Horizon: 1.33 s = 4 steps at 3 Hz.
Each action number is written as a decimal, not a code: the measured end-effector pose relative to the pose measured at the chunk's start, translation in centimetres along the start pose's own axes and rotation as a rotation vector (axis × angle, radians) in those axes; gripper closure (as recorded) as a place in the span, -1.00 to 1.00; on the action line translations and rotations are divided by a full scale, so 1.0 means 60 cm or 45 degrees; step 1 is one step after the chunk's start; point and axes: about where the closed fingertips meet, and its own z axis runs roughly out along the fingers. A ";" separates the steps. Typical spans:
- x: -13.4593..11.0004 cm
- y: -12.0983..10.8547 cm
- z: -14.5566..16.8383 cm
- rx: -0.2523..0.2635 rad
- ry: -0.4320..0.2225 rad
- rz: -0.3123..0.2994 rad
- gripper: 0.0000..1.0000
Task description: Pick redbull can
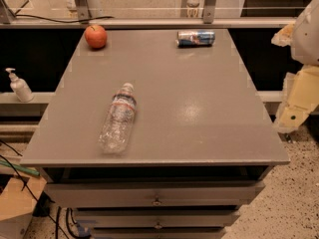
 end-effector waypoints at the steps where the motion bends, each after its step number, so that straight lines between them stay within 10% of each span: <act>1: -0.001 0.000 -0.001 0.003 -0.001 -0.001 -1.00; 4: -0.054 -0.078 -0.003 0.026 -0.156 -0.096 -1.00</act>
Offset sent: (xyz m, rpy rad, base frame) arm 0.0424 0.0165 0.0108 0.0803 -0.0239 0.1386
